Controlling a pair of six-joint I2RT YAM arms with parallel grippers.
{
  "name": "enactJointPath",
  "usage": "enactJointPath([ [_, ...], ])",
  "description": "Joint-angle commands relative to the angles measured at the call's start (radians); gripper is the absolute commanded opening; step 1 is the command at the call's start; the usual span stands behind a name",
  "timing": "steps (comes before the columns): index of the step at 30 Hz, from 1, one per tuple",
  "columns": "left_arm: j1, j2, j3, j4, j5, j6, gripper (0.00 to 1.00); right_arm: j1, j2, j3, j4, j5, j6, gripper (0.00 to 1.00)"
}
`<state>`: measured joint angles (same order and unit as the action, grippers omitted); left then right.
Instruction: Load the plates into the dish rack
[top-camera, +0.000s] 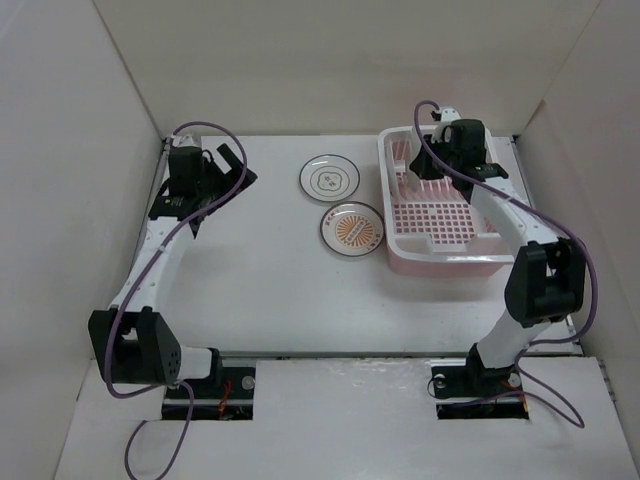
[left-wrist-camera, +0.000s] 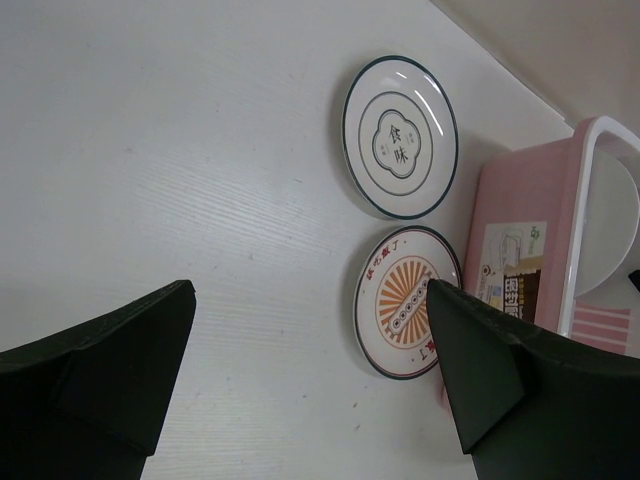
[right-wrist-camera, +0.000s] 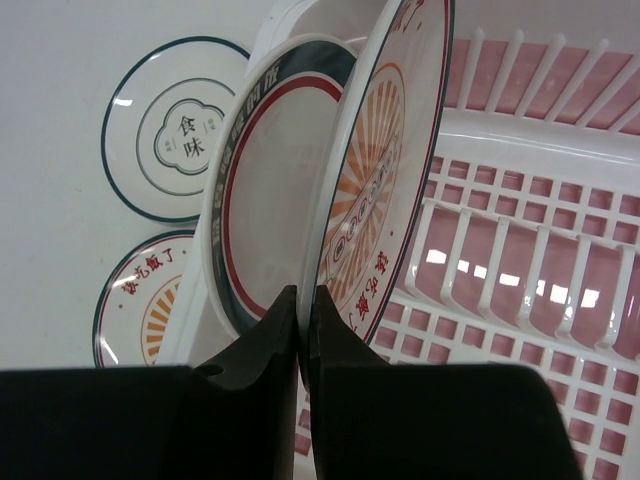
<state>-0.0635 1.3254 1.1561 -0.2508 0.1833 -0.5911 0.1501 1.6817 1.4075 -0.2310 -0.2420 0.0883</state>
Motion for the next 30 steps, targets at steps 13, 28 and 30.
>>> enactJointPath([
  [13,0.002,0.02,0.027,0.042,0.015,0.016,1.0,-0.007,0.033,0.002,0.075,0.053,0.018,0.1],
  [28,0.002,0.058,0.018,0.062,0.015,0.016,1.0,-0.007,-0.017,0.036,0.045,0.096,0.019,0.66],
  [30,0.002,0.058,0.007,0.079,0.028,0.016,1.0,-0.007,-0.039,0.047,0.036,0.105,0.019,0.67],
])
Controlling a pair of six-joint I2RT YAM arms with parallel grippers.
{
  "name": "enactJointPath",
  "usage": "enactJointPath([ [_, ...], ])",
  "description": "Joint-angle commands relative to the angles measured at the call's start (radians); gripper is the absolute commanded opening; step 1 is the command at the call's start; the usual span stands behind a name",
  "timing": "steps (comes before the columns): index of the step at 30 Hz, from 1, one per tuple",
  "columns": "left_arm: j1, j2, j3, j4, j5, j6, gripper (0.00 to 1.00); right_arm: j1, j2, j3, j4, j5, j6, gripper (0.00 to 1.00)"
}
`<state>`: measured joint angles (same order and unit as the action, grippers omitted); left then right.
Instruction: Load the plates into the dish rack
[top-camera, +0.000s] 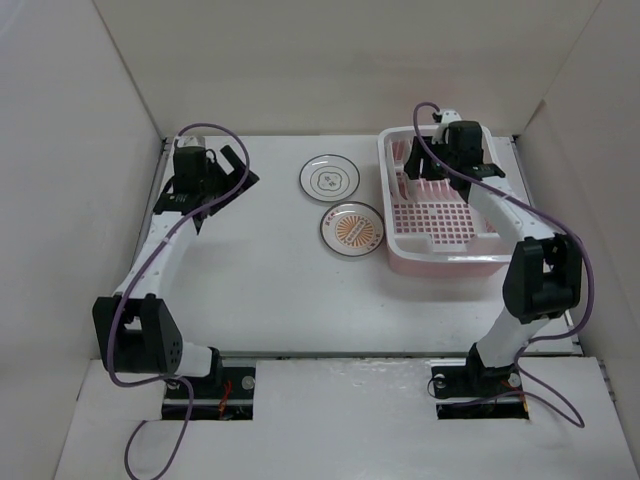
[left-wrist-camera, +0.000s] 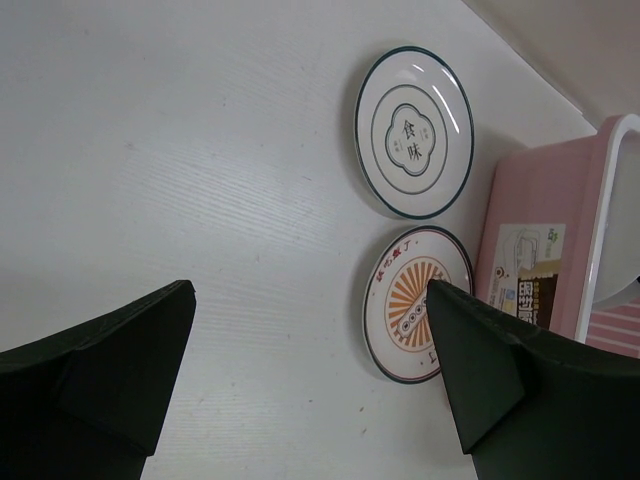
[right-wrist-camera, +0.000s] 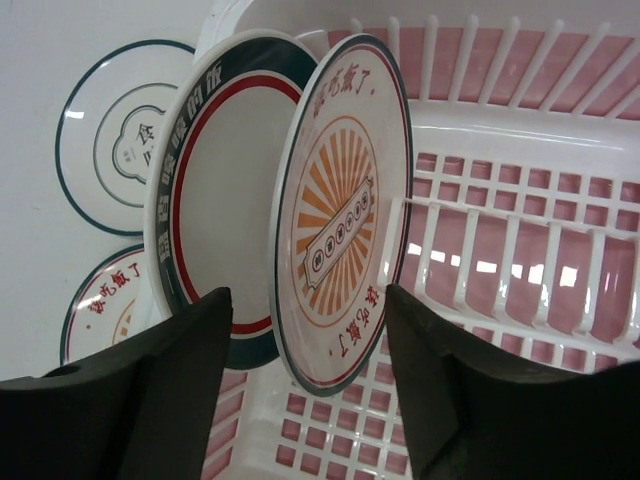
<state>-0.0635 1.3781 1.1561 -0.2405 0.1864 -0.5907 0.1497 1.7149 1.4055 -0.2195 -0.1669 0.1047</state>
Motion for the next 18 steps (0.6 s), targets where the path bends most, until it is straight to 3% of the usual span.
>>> enactJointPath([
  [1,0.002,0.031,0.007,0.091,0.025,0.015,1.0,-0.018,-0.083,0.062,0.014,0.049,0.003,0.7],
  [3,0.002,0.056,-0.013,0.116,0.048,0.005,1.0,-0.018,-0.116,0.101,-0.024,0.084,0.003,0.85],
  [4,0.002,0.068,-0.013,0.157,0.077,0.005,1.0,-0.018,-0.13,0.113,-0.033,0.127,0.003,1.0],
  [10,-0.007,0.242,-0.047,0.364,0.237,-0.073,1.0,-0.027,-0.266,0.08,0.002,0.153,0.116,1.0],
  [15,-0.035,0.45,0.005,0.506,0.298,-0.143,1.0,-0.027,-0.337,0.067,0.005,-0.083,0.128,1.0],
  [18,-0.062,0.535,0.079,0.544,0.311,-0.175,1.0,0.008,-0.389,0.058,-0.004,-0.098,0.107,1.0],
])
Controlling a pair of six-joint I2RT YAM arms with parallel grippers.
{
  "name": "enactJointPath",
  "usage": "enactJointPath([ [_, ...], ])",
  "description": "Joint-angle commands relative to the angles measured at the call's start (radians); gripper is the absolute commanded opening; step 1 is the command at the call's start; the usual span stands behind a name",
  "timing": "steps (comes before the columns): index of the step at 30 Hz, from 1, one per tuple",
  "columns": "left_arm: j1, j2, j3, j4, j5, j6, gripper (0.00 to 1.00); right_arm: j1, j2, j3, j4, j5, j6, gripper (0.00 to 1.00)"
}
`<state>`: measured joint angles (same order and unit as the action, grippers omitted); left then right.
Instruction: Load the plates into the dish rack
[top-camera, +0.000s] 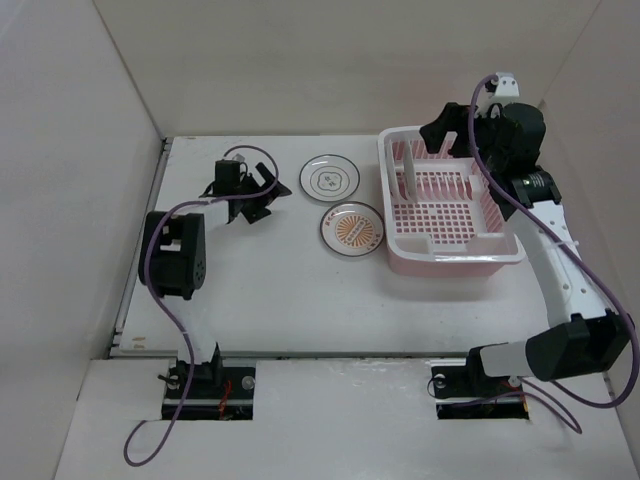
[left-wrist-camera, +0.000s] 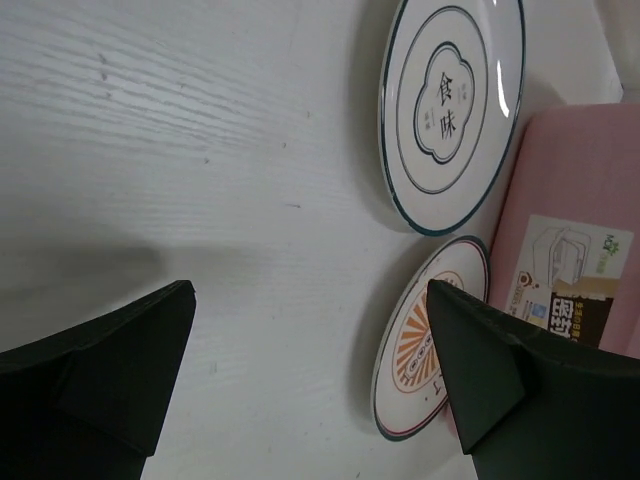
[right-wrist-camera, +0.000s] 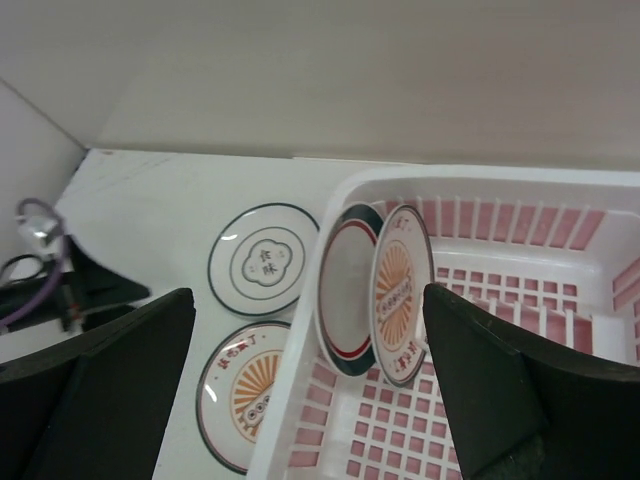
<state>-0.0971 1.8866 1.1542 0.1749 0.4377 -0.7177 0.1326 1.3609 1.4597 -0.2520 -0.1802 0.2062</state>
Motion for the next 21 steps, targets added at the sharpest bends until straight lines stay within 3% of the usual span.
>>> enactJointPath([
  [1,-0.039,0.082,0.099,0.141,0.07,-0.061,1.0,0.044,-0.049,0.004,0.014,-0.085,0.006,1.0],
  [11,-0.091,0.353,0.306,0.207,0.11,-0.157,0.96,0.076,-0.151,0.025,-0.061,-0.085,-0.025,1.0],
  [21,-0.11,0.436,0.389,0.163,0.047,-0.224,0.82,0.085,-0.172,0.034,-0.082,-0.062,-0.044,1.0],
])
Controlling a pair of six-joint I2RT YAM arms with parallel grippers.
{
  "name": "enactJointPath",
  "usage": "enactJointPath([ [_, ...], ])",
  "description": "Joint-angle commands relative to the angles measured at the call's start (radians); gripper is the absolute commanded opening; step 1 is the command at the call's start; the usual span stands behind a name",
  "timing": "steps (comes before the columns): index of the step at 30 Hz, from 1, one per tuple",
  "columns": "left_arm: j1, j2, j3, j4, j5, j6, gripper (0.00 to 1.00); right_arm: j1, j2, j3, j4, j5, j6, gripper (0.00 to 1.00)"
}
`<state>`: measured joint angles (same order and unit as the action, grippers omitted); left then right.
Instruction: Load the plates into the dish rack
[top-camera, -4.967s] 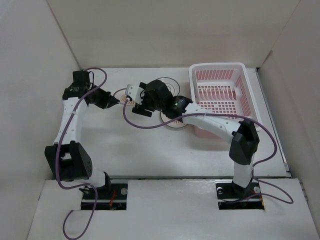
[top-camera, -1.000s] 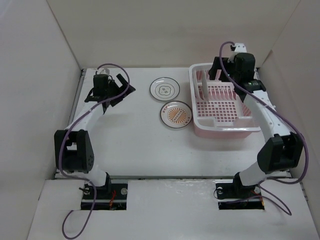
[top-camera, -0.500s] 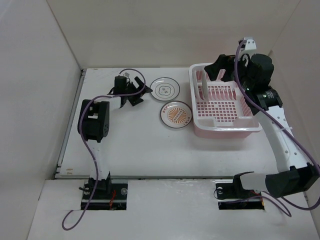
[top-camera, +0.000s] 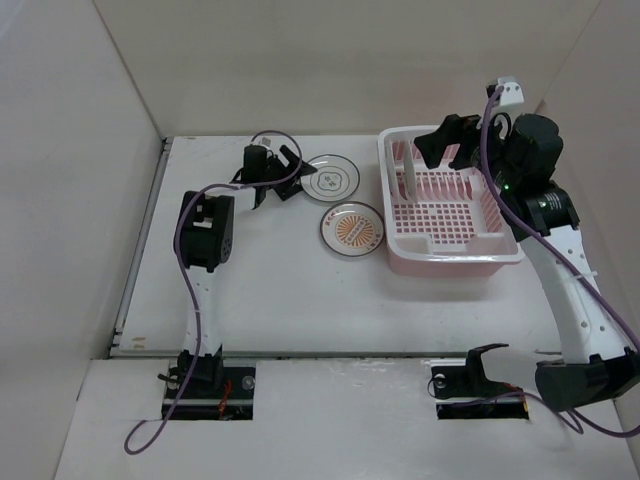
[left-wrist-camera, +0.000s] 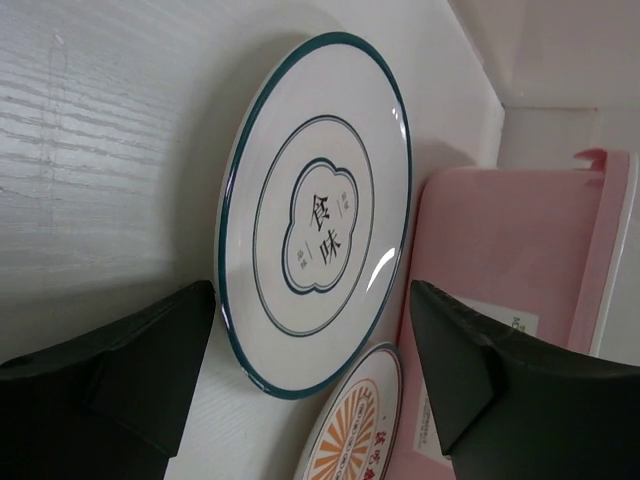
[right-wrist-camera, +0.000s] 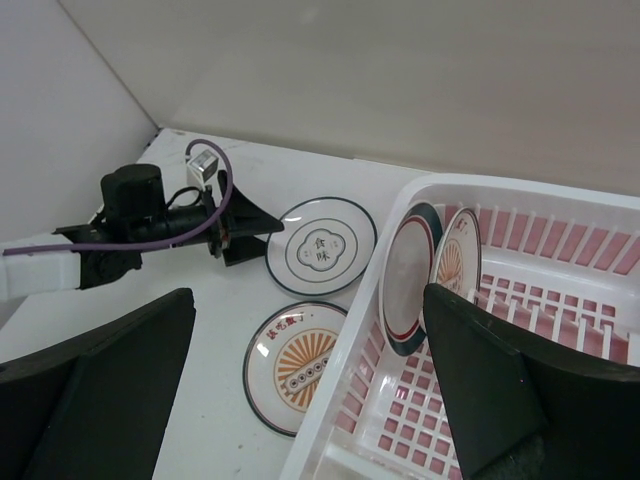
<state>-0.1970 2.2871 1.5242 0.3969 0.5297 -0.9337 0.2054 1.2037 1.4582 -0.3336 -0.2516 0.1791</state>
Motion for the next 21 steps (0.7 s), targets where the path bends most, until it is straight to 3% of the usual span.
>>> enactJointPath([
  [1,-0.01,0.046,0.03,-0.069,-0.045,-0.008,0.76,0.022,-0.015,0.036,-0.001,0.009,-0.017,1.0],
  [10,-0.01,0.084,0.059,-0.112,-0.083,-0.017,0.49,0.031,0.013,0.057,-0.001,0.0,-0.017,1.0],
  [11,-0.01,0.084,0.059,-0.122,-0.083,-0.027,0.36,0.041,0.022,0.057,-0.001,0.0,-0.017,1.0],
  [12,-0.01,0.084,0.059,-0.122,-0.092,-0.027,0.36,0.042,0.022,0.066,-0.001,0.0,-0.017,1.0],
  [15,-0.01,0.084,0.059,-0.151,-0.109,-0.027,0.0,0.051,0.033,0.067,-0.001,-0.009,-0.017,1.0],
  [21,-0.01,0.02,0.054,-0.26,-0.198,0.029,0.0,0.126,0.134,0.065,-0.028,-0.029,-0.153,1.0],
])
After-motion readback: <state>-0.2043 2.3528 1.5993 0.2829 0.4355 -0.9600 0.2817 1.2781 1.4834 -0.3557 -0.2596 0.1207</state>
